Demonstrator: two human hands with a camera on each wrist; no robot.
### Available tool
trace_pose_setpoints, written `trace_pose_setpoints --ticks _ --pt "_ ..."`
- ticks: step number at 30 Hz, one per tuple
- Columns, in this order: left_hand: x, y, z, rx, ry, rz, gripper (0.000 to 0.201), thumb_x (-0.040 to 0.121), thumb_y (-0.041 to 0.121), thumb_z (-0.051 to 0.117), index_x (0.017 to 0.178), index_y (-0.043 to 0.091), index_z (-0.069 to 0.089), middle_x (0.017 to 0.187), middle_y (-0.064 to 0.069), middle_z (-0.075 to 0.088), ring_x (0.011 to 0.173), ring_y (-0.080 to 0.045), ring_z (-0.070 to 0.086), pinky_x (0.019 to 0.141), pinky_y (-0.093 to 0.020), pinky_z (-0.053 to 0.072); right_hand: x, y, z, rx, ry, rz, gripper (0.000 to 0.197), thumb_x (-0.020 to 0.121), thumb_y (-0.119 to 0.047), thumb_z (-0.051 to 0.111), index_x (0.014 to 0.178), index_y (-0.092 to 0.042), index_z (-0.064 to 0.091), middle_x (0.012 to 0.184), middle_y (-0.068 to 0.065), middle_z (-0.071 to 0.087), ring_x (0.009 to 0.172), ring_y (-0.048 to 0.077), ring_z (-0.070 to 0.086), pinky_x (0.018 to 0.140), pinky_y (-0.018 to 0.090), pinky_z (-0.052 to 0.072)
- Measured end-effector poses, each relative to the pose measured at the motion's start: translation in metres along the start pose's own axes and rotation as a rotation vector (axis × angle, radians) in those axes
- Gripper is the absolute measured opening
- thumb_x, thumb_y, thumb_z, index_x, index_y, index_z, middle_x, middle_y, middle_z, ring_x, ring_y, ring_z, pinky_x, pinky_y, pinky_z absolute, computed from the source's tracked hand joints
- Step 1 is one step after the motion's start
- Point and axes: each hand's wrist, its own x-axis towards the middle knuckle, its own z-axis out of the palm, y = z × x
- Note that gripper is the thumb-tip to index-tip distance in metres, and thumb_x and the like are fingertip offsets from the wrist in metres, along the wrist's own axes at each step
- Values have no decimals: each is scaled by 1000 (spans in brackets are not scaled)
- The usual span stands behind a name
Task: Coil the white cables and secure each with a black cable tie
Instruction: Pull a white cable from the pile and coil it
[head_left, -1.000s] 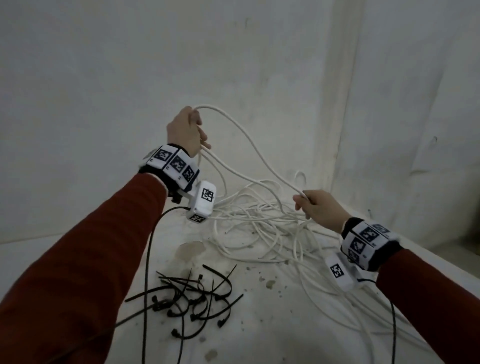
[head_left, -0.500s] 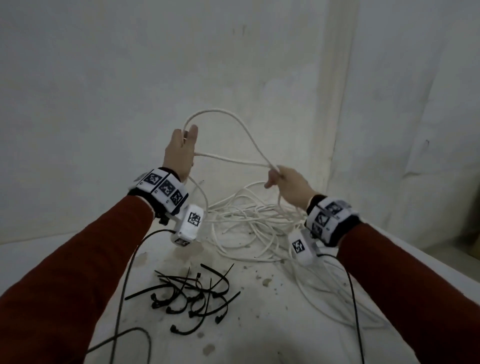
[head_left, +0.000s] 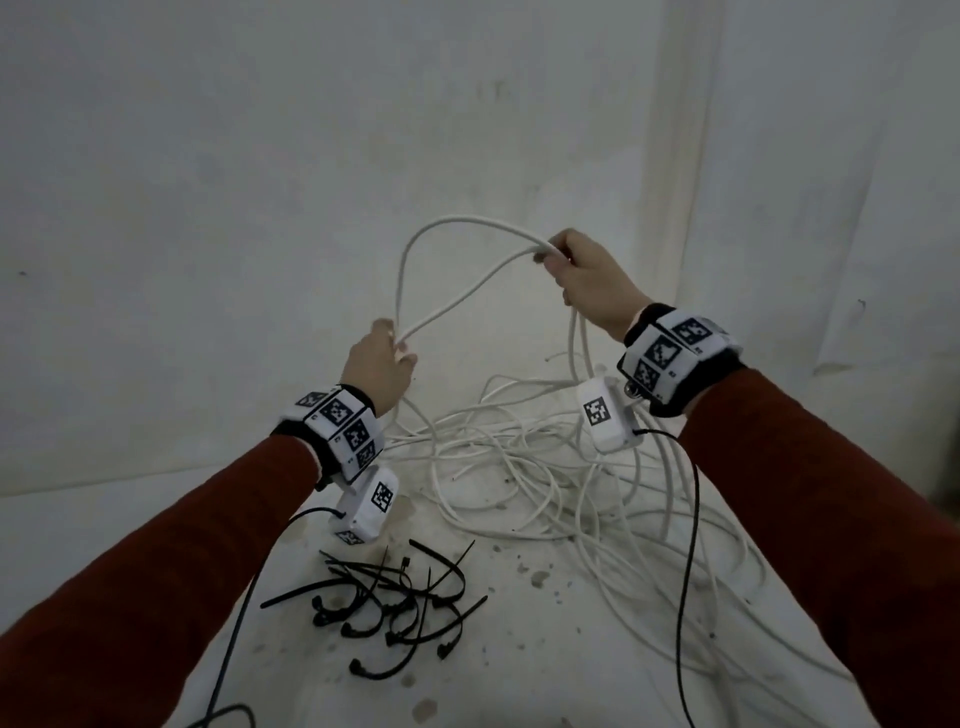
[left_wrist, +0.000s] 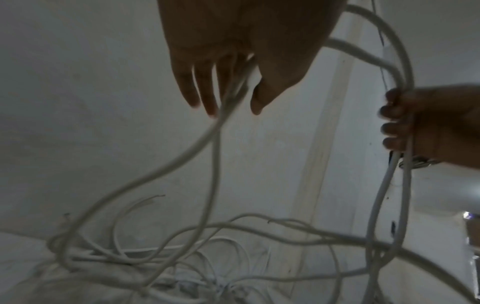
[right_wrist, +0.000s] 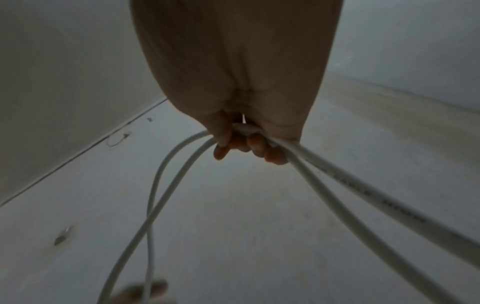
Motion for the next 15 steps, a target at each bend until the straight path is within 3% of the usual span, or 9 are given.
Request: trace_pose_setpoints --ticks 2,4,6,8,9,10,12,13,15 --pt "1 10 -5 -22 163 73 88 81 23 72 147 7 16 146 -19 32 133 -33 34 109 -36 27 -6 7 6 -134 -67 -58 18 98 -13 49 100 -12 67 82 -1 50 58 10 48 53 18 41" --pt "3 28 -12 118 320 205 116 68 35 82 150 13 3 153 -18 16 141 -33 18 113 -44 15 -11 15 12 -175 -98 -42 19 96 -18 55 106 -17 71 93 2 52 57 12 54 51 18 48" --pt "0 48 -15 402 359 343 123 62 46 81 151 25 -1 157 -12 9 144 -32 8 113 -49 7 -18 17 19 -136 -109 -18 19 94 -17 60 108 -16 72 88 0 56 53 7 57 54 20 51" --pt "-3 68 -8 641 283 506 109 70 51 72 150 31 1 157 -8 14 145 -30 7 112 -50 0 -25 14 24 -84 -127 -28 15 91 -14 64 102 -10 73 70 -3 62 47 1 59 56 17 49" --pt "-4 76 -3 719 204 557 92 80 49 64 150 30 8 153 -8 24 143 -29 16 112 -49 4 -29 11 26 -53 -129 -32 12 89 -13 67 97 -8 73 64 -4 62 47 1 59 57 15 49" --pt "-4 83 2 770 117 565 71 89 45 54 148 29 19 145 -9 39 136 -30 32 109 -47 16 -33 9 28 -24 -117 -30 10 87 -13 69 94 -8 73 62 -3 64 49 4 62 59 16 51" --pt "-2 90 9 771 -46 496 33 97 32 42 128 24 47 118 -10 60 106 -32 56 84 -40 40 -40 10 32 18 -63 -13 14 83 -12 73 96 -10 70 70 2 67 58 14 65 63 21 54" --pt "-1 91 11 732 -94 469 23 97 26 41 116 23 53 107 -10 62 93 -32 59 72 -36 41 -45 16 34 12 -46 4 20 81 -11 74 99 -12 67 75 3 68 63 16 65 65 22 53" --pt "1 93 8 638 -76 470 17 97 21 39 100 21 56 93 -9 59 78 -29 55 63 -33 36 -56 37 37 -98 -93 72 34 80 -10 73 110 -12 59 83 3 69 73 16 64 68 20 46"
